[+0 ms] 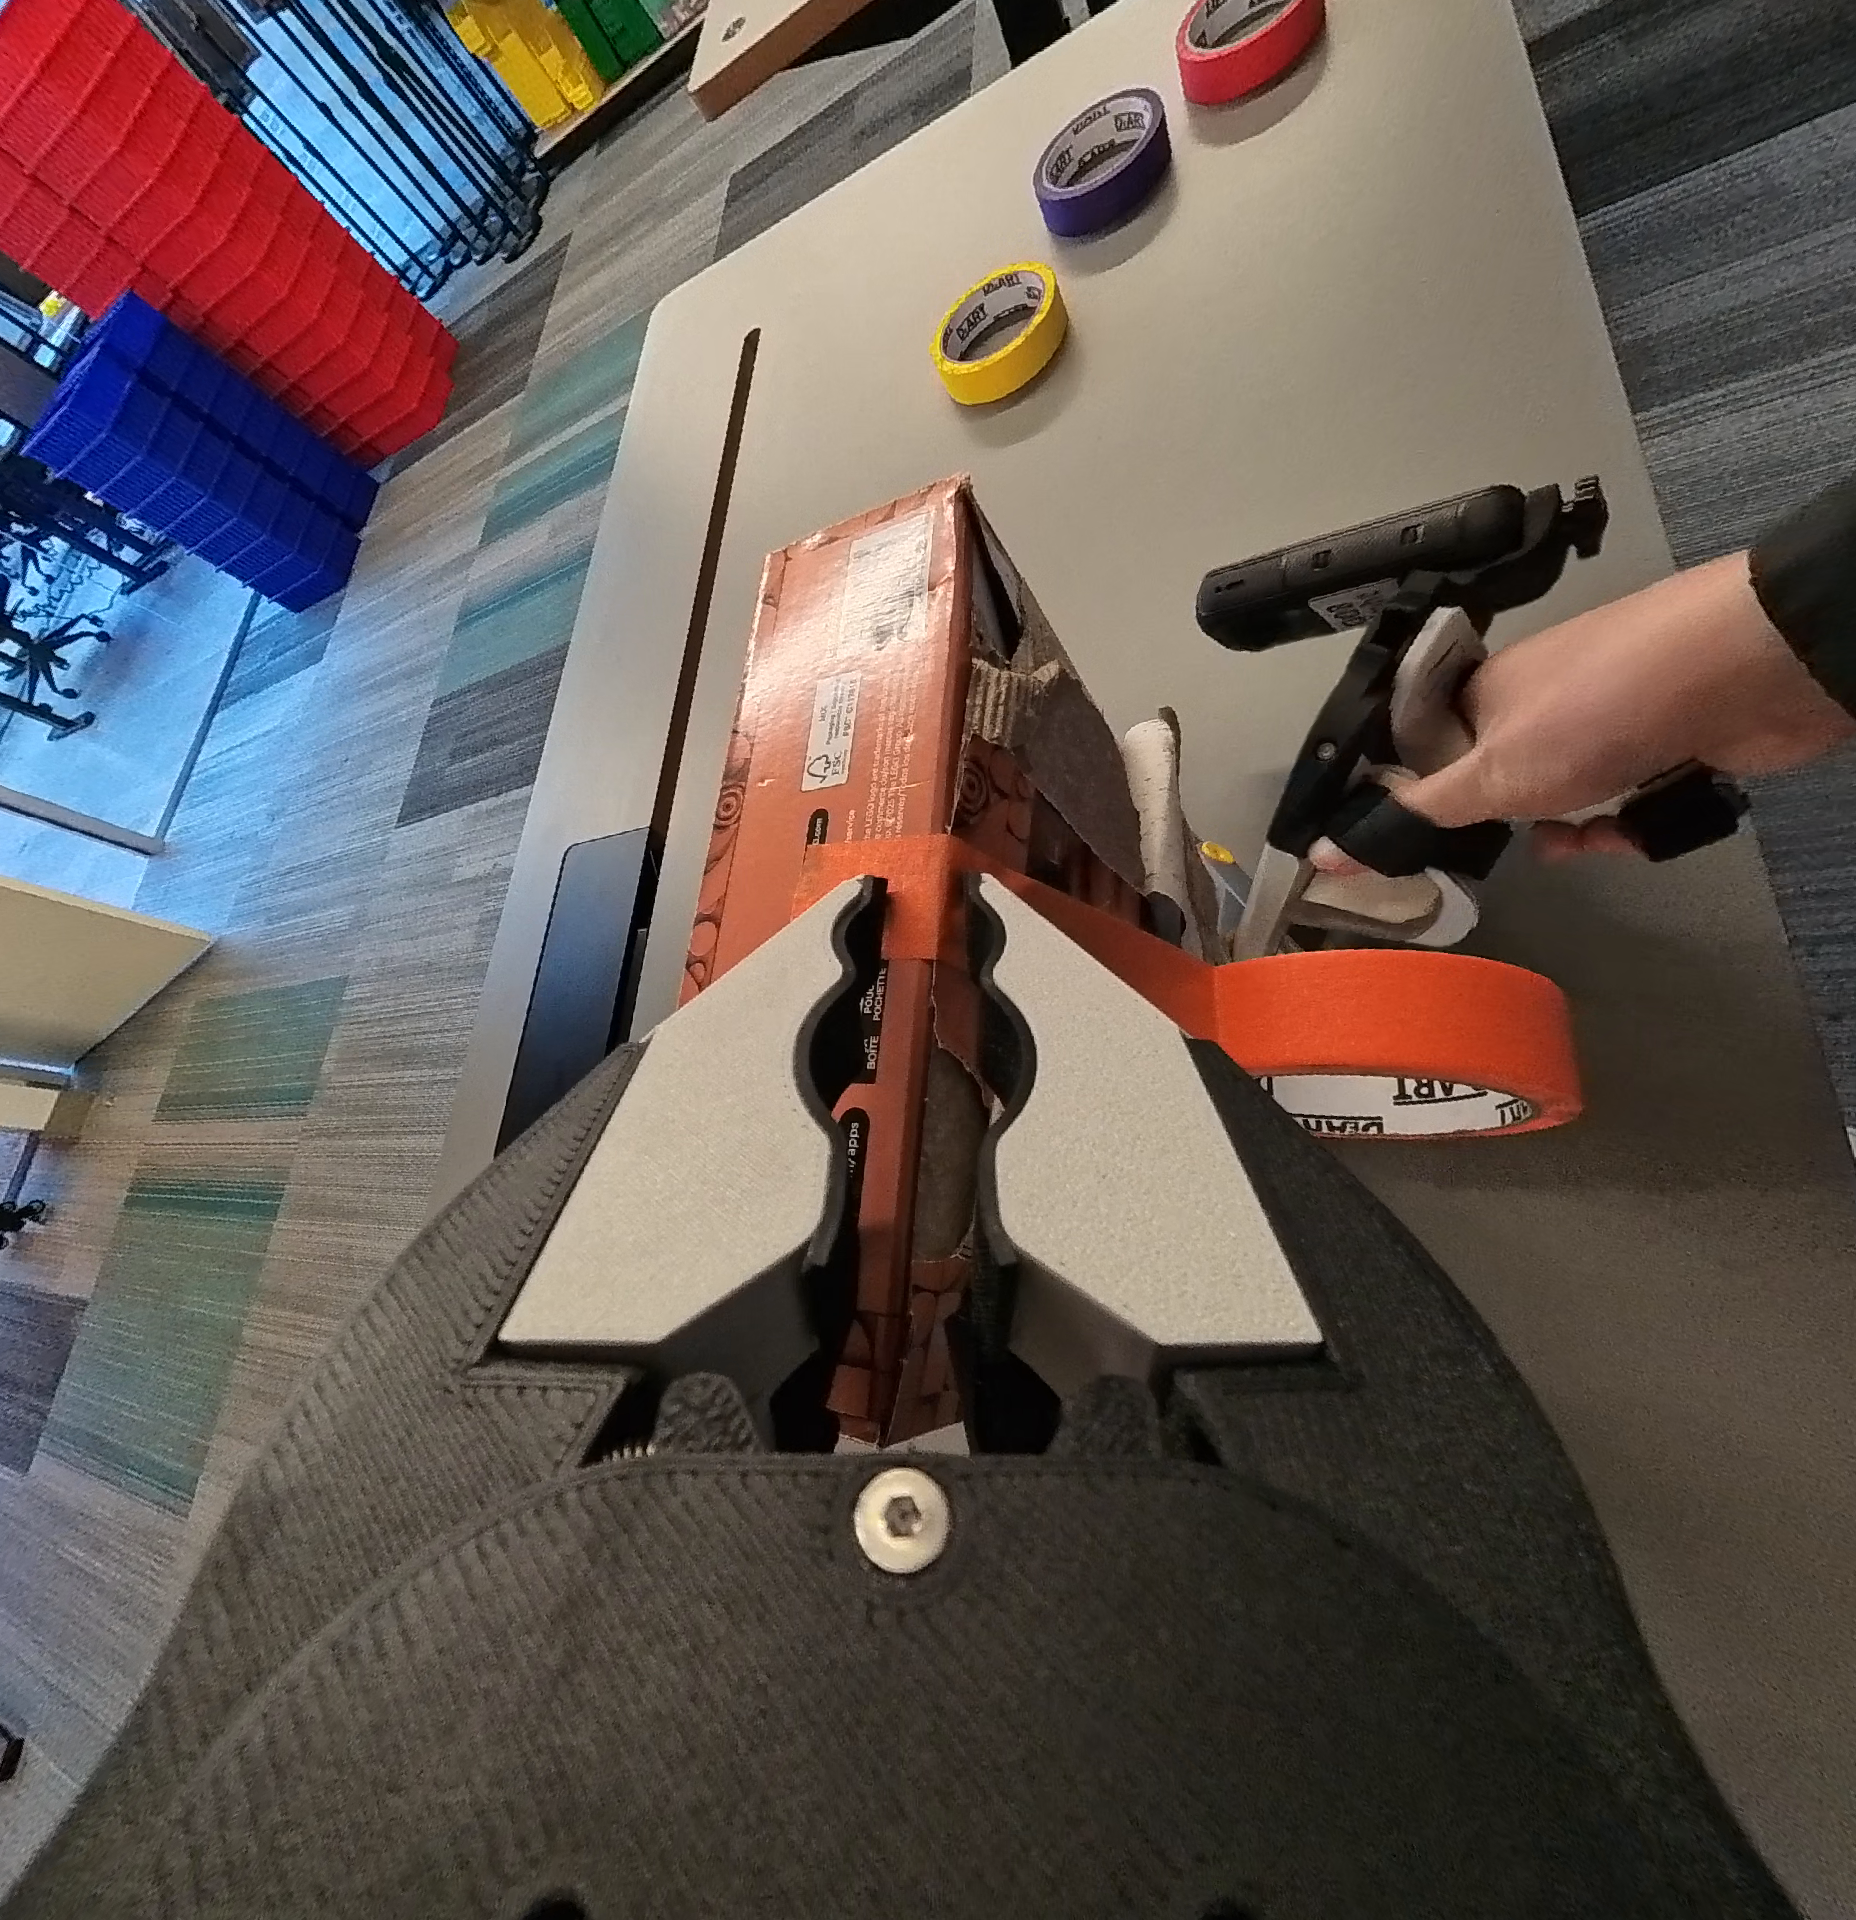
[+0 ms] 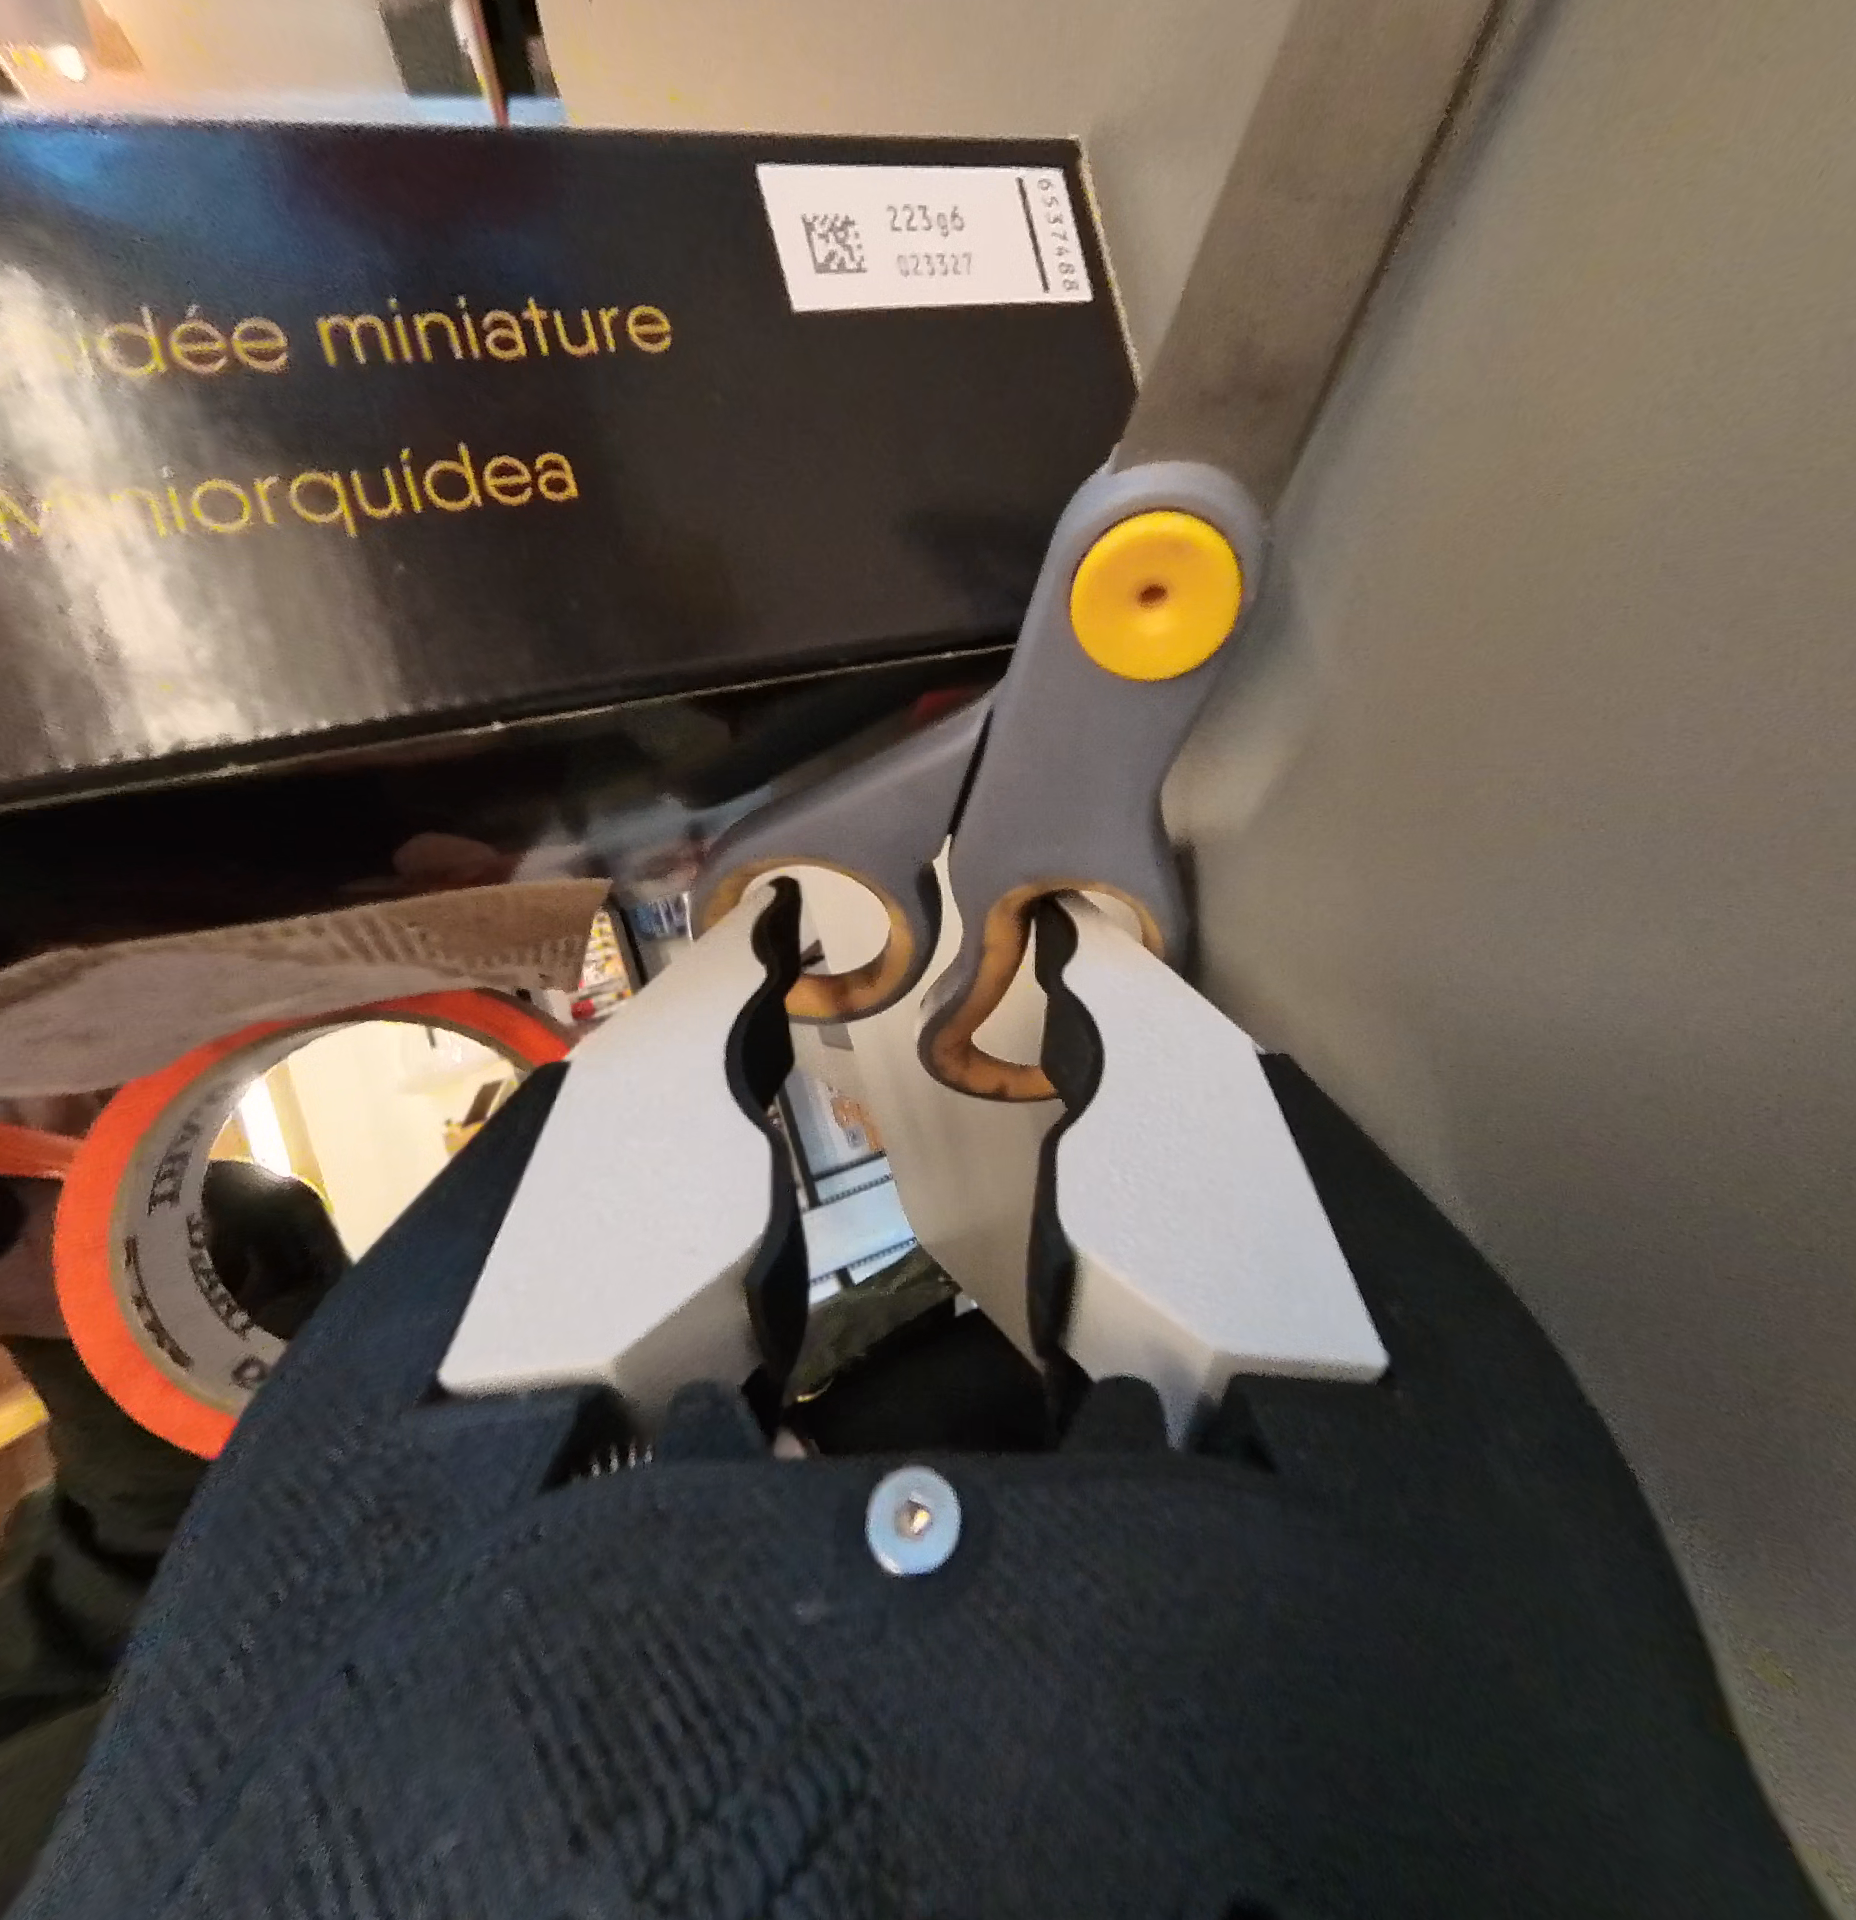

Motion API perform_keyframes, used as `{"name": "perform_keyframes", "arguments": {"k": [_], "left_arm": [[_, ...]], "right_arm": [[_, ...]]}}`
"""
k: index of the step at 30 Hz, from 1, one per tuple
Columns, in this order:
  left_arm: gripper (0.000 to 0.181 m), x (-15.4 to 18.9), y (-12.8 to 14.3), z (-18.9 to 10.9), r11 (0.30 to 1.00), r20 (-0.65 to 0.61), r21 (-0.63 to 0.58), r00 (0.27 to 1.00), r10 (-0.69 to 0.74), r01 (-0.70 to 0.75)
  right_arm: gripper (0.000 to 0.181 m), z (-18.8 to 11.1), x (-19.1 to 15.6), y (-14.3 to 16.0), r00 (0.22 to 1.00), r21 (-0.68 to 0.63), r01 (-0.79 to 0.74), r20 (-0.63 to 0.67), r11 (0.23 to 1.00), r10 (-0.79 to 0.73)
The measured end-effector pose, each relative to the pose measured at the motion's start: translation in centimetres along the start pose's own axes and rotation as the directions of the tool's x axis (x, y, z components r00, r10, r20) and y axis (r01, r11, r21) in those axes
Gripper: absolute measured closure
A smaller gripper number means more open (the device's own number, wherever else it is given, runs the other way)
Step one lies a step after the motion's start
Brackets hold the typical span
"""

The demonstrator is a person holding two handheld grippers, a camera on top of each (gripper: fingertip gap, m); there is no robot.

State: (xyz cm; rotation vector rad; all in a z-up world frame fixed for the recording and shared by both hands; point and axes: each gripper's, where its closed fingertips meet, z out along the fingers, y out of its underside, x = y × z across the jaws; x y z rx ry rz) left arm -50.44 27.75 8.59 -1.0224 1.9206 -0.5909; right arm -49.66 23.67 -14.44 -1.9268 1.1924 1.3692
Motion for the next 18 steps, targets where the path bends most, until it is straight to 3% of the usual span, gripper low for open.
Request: {"name": "perform_keyframes", "arguments": {"k": [5,10,14,18], "left_arm": [[0.167,0.0,0.0,0.0,1.000,0.003,0.002,1.000,0.003,-0.003],[0.168,-0.2,0.1,0.0,1.000,0.005,0.003,1.000,0.001,-0.001],[0.168,-0.1,0.1,0.0,1.000,0.005,0.004,1.000,0.004,-0.004],[0.168,-0.2,0.1,0.0,1.000,0.004,0.006,1.000,0.004,-0.004]], "right_arm": [[0.145,0.7,0.2,0.0,0.996,0.053,-0.085,-0.024,0.995,0.086],[0.151,1.4,-0.5,0.1,0.980,0.062,-0.178,0.100,0.982,0.171],[0.155,1.4,-0.9,0.8,0.986,0.019,-0.110,0.131,0.994,0.106],[0.156,-0.3,-2.3,1.7,0.966,0.029,-0.003,0.258,1.000,-0.004]]}}
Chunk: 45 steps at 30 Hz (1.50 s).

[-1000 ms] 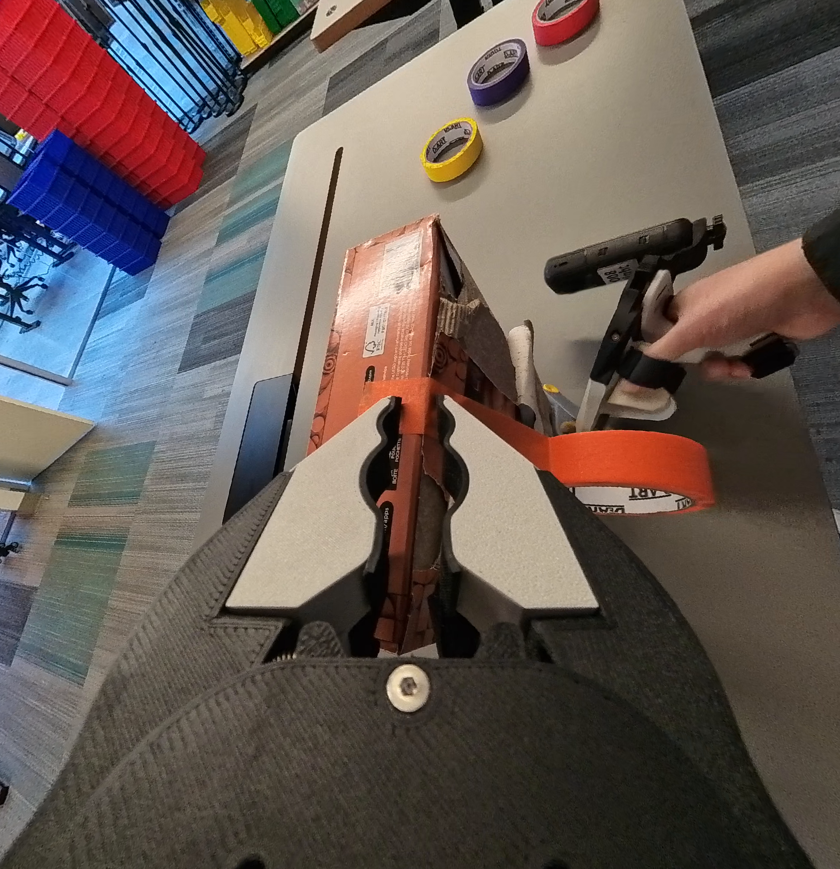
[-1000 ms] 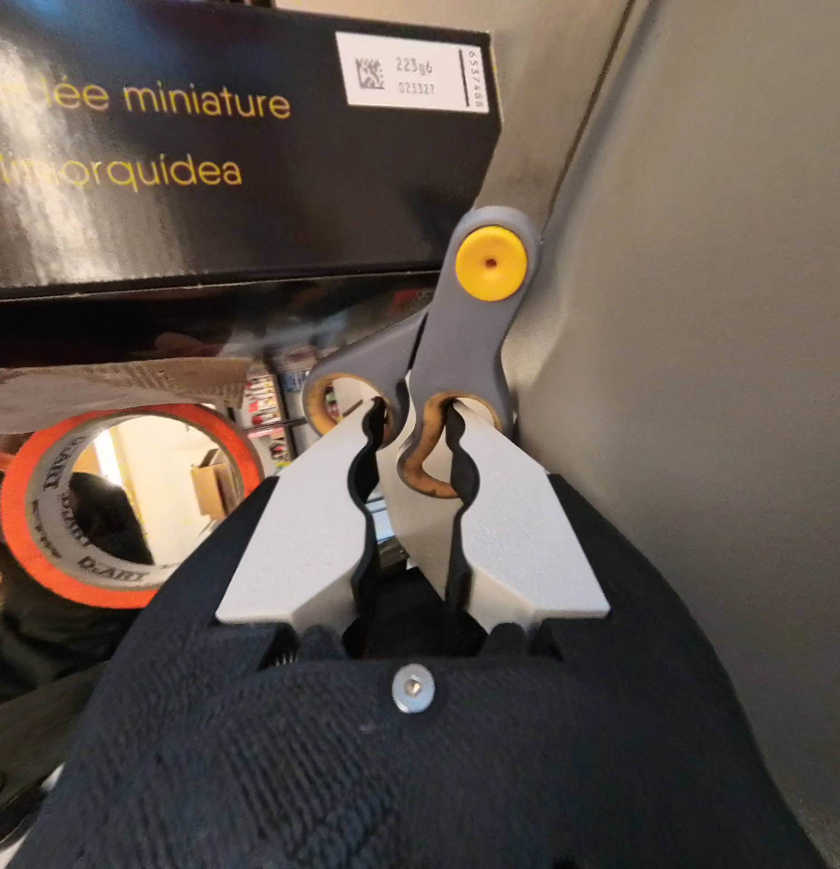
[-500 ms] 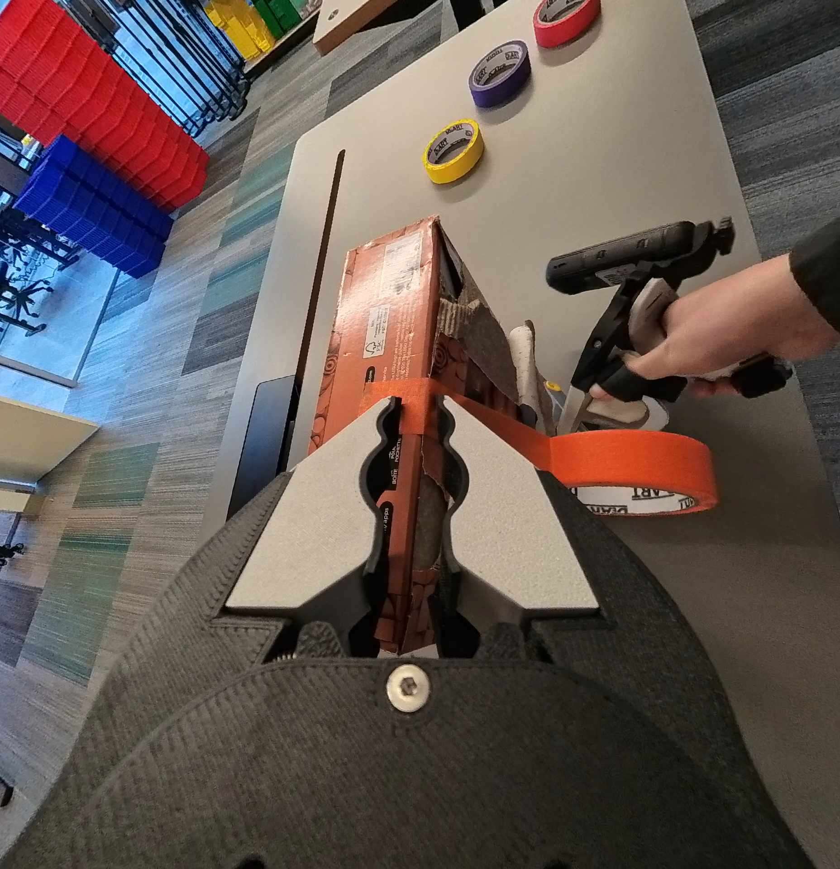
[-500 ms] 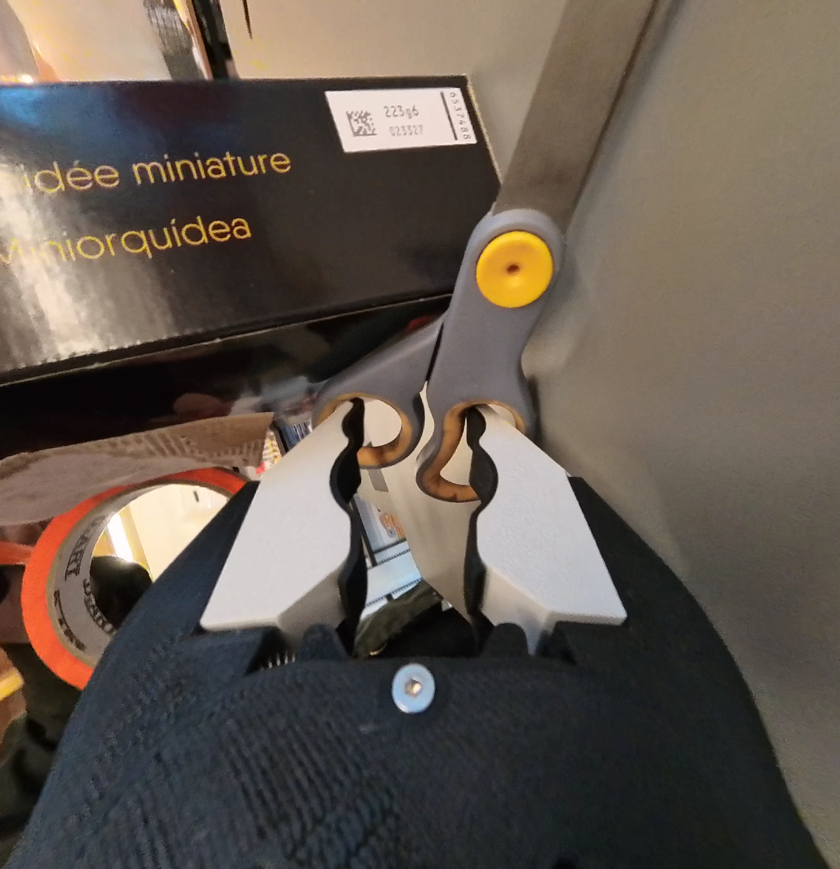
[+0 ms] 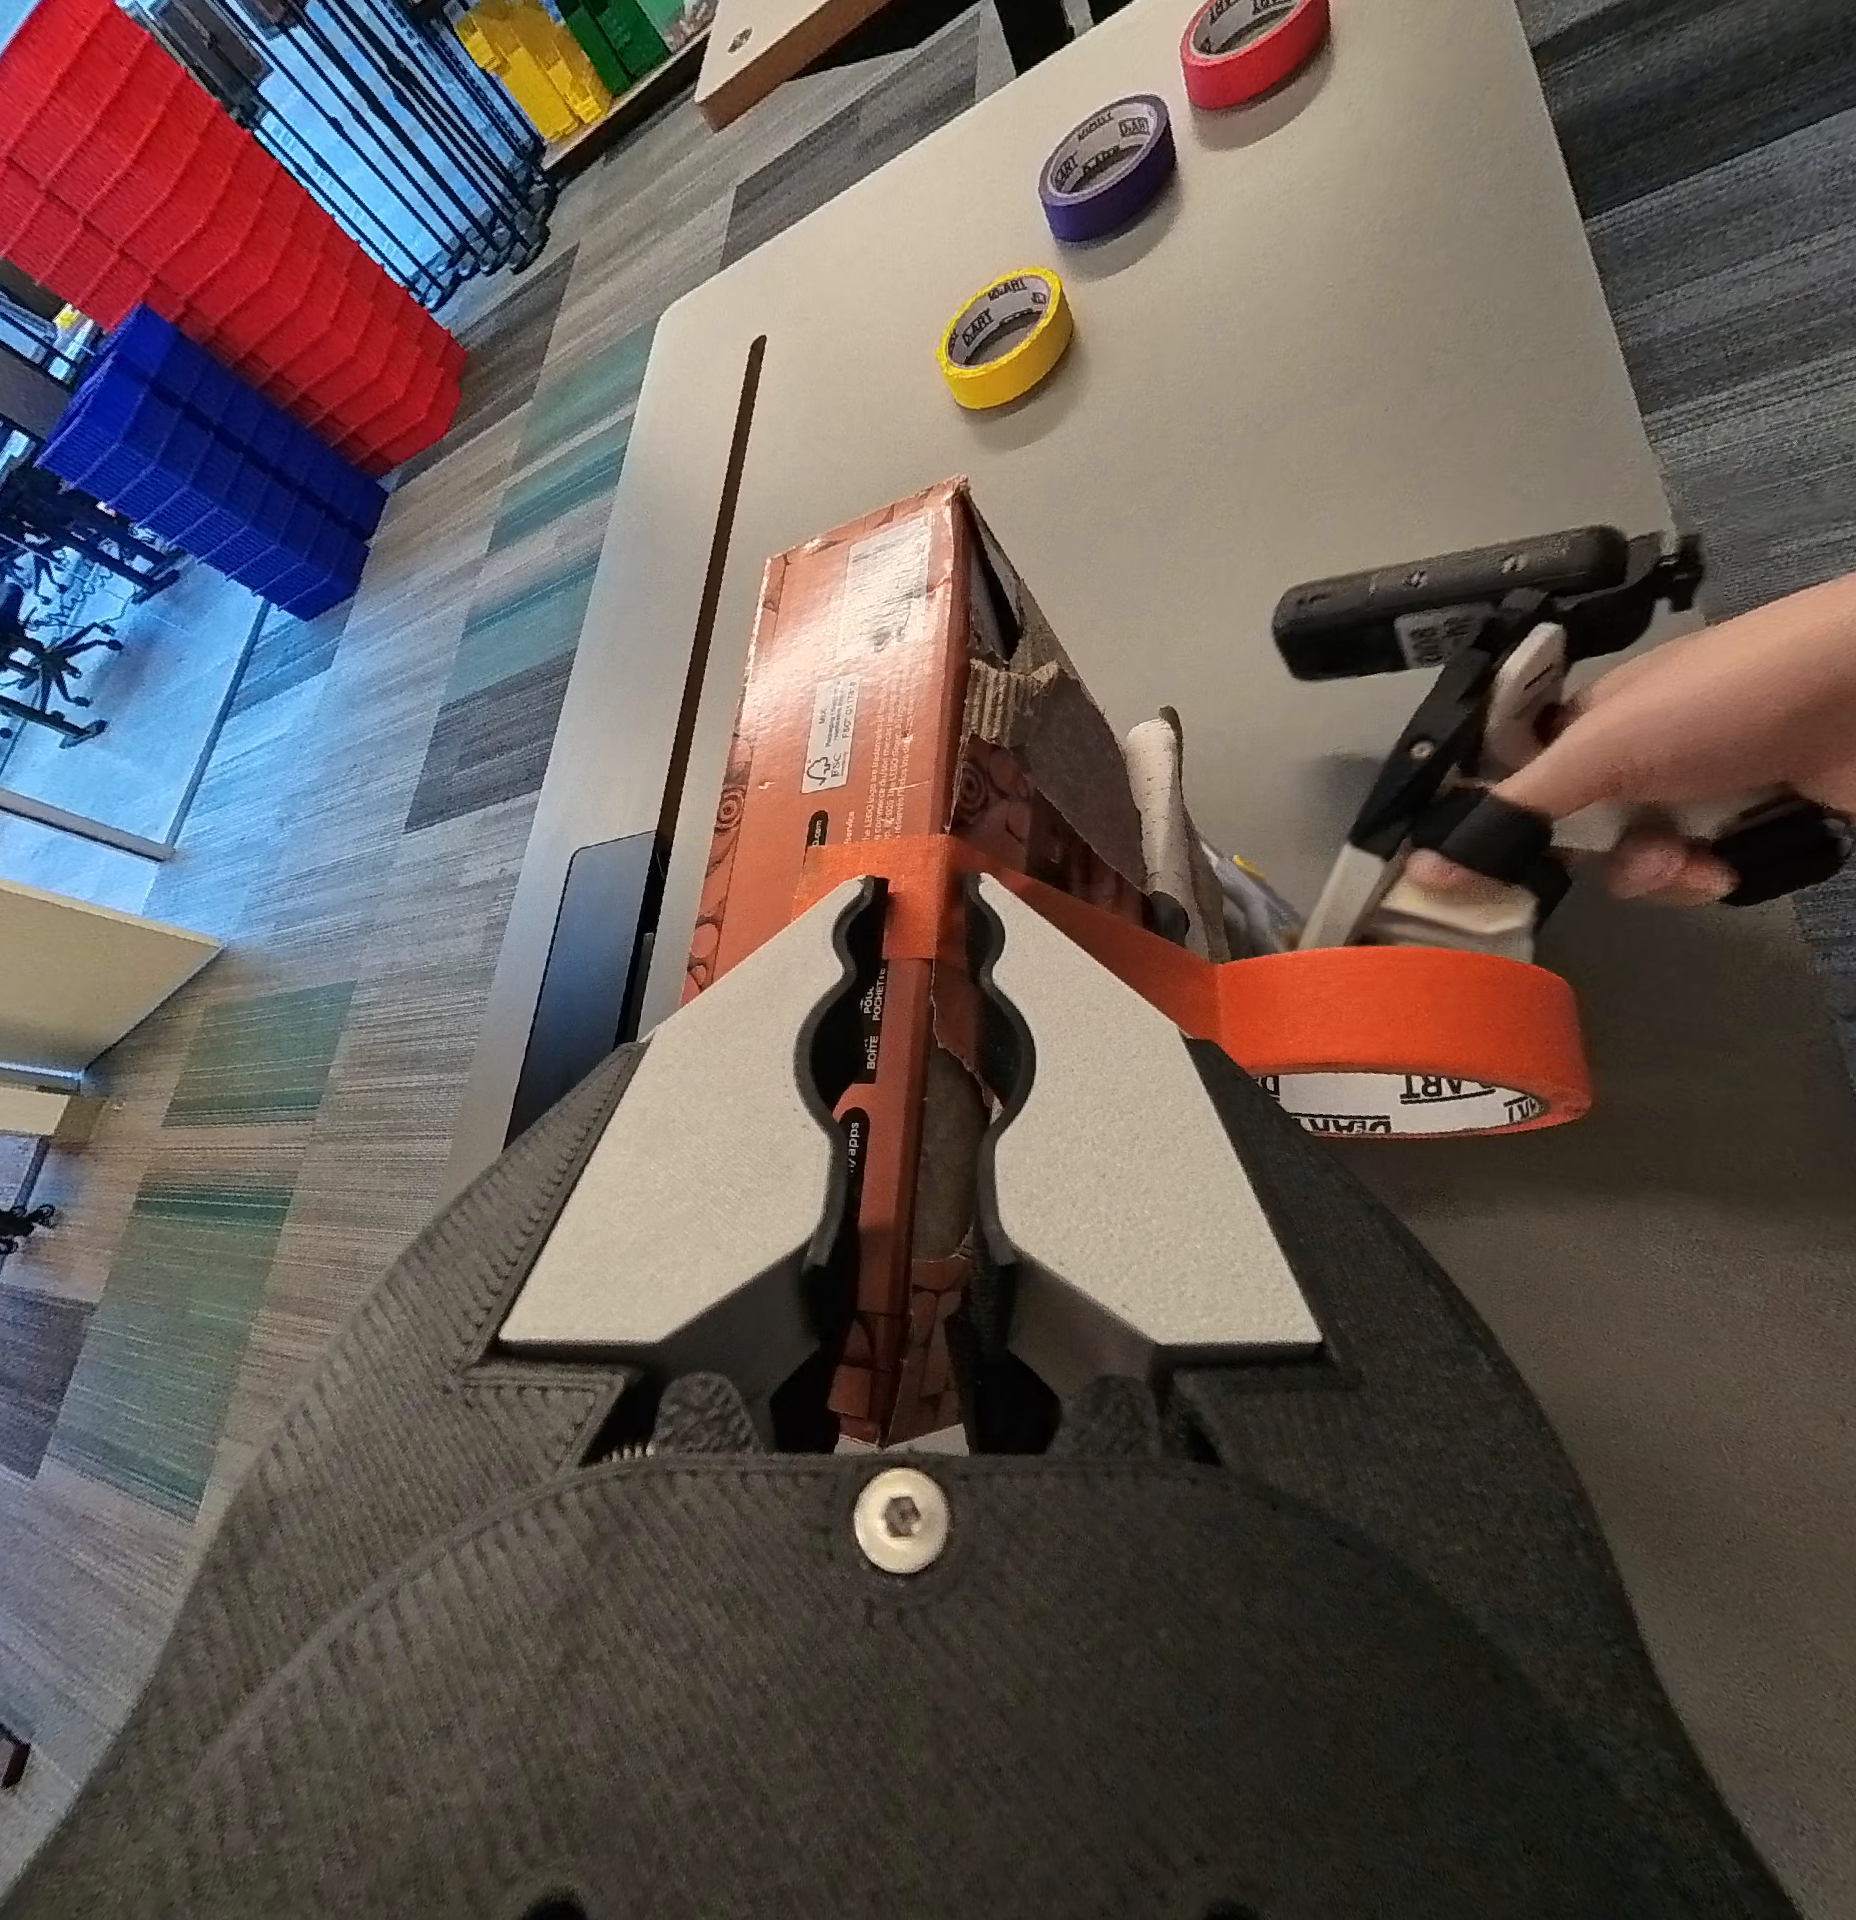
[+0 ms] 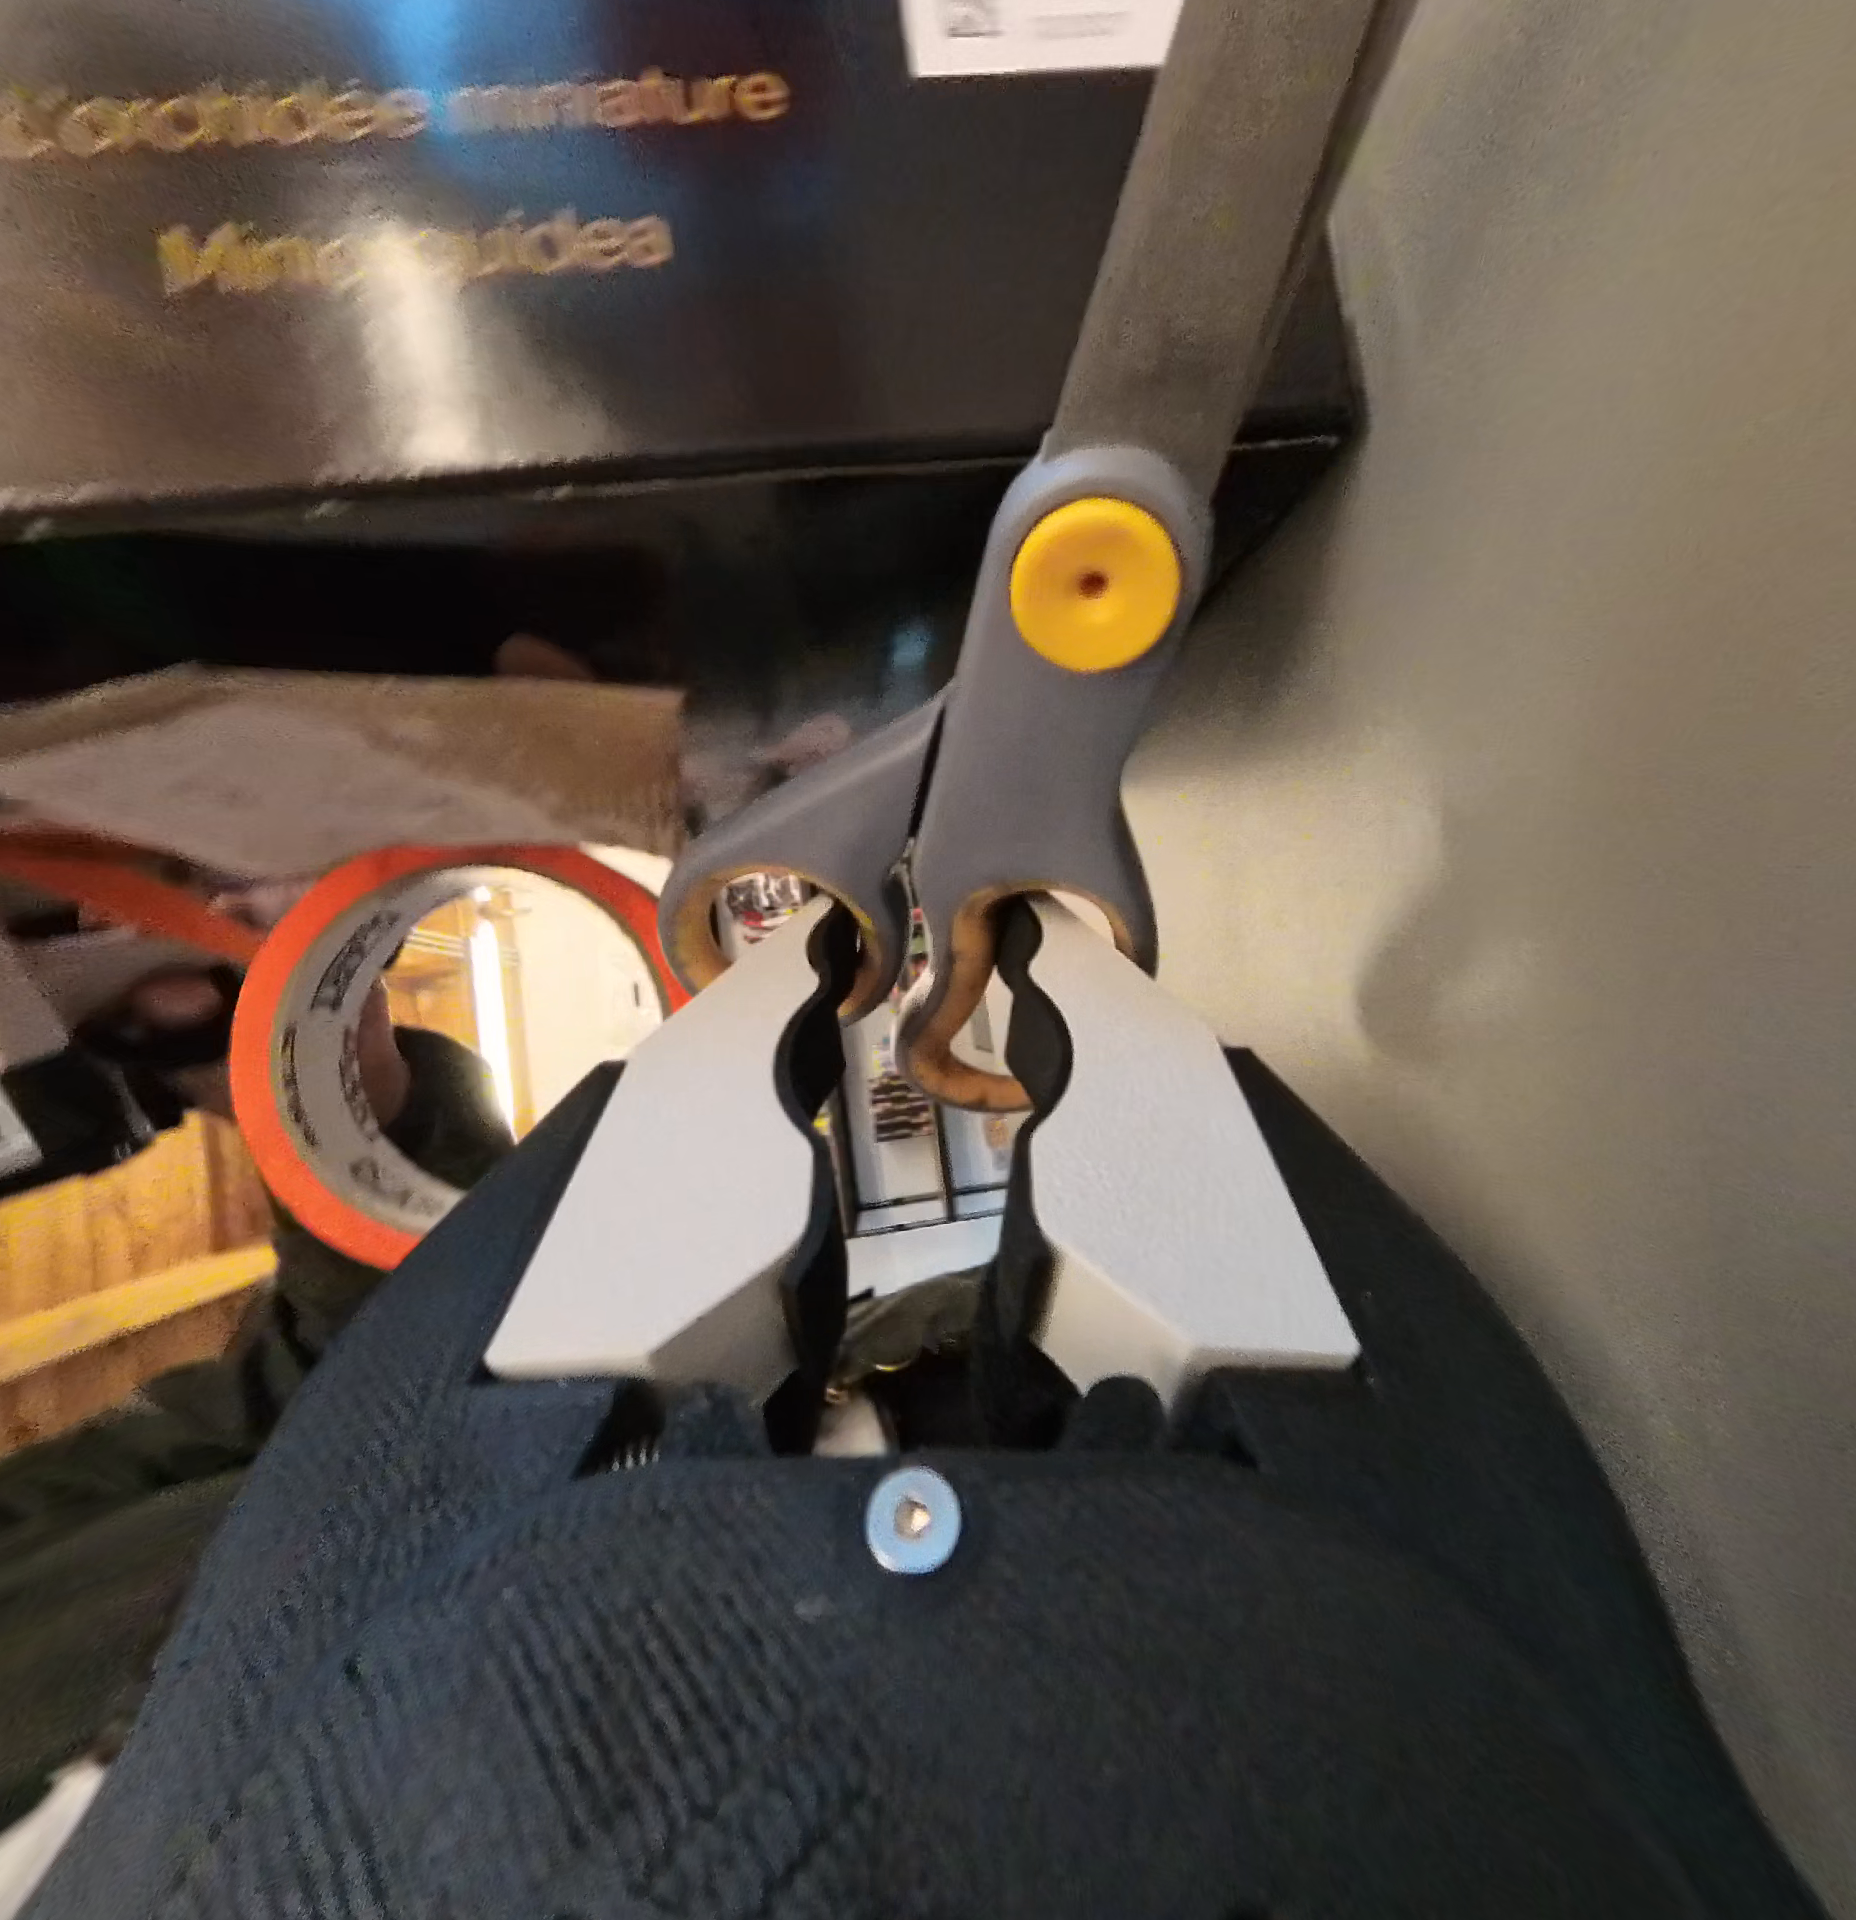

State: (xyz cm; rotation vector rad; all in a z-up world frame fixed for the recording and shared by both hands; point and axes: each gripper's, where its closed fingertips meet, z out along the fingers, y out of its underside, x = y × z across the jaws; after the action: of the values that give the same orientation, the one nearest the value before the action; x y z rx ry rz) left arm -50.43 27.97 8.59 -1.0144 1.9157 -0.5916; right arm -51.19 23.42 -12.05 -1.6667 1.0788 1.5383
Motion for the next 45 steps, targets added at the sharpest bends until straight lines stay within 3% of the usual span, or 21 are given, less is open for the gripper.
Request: {"name": "perform_keyframes", "arguments": {"k": [4,8,12,16,18,24,34,36,39,41,45], "left_arm": [[0.168,0.0,0.0,0.0,1.000,-0.001,0.001,1.000,0.002,-0.002],[0.168,0.0,0.0,0.0,1.000,-0.001,0.001,1.000,0.001,-0.001],[0.168,0.0,0.0,0.0,1.000,0.002,0.002,1.000,0.004,-0.004],[0.168,0.1,0.0,0.0,1.000,0.002,-0.002,1.000,0.004,-0.004],[0.168,0.2,-0.1,0.0,1.000,0.004,-0.002,1.000,0.005,-0.005],[0.168,0.2,-0.1,0.0,1.000,0.005,-0.002,1.000,0.006,-0.006],[0.168,0.2,-0.1,0.0,1.000,0.007,-0.001,1.000,0.007,-0.007],[0.168,0.2,-0.1,0.0,1.000,0.006,-0.002,1.000,0.007,-0.007],[0.168,0.2,-0.1,0.0,1.000,0.006,-0.001,1.000,0.006,-0.006],[0.168,0.2,-0.1,0.0,1.000,0.006,0.000,1.000,0.007,-0.007],[0.168,0.2,-0.1,0.0,1.000,0.008,0.001,1.000,0.009,-0.009]], "right_arm": [[0.156,-2.6,-2.9,0.7,0.969,0.033,0.223,0.105,0.974,-0.225],[0.156,-5.3,-6.4,1.8,0.917,0.016,0.352,0.194,0.936,-0.348],[0.156,-8.5,-13.9,3.7,0.789,-0.010,0.352,0.541,0.936,-0.291],[0.156,-10.1,-18.5,4.5,0.686,0.019,0.429,0.643,0.903,-0.339],[0.154,-10.3,-19.6,4.8,0.666,0.024,0.505,0.625,0.863,-0.407],[0.154,-11.0,-19.9,4.7,0.601,-0.008,0.757,0.402,0.654,-0.691],[0.153,-13.7,-28.3,4.7,0.405,0.192,0.829,0.443,0.525,-0.800],[0.153,-12.9,-27.6,4.3,0.385,0.130,0.886,0.330,0.445,-0.862],[0.153,-12.0,-23.9,3.3,0.296,-0.097,0.953,0.108,0.286,-0.949],[0.152,-12.0,-22.3,3.1,0.290,-0.191,0.942,0.053,0.275,-0.956],[0.145,-11.4,-22.0,3.4,0.363,-0.137,0.927,0.081,0.350,-0.928]]}}
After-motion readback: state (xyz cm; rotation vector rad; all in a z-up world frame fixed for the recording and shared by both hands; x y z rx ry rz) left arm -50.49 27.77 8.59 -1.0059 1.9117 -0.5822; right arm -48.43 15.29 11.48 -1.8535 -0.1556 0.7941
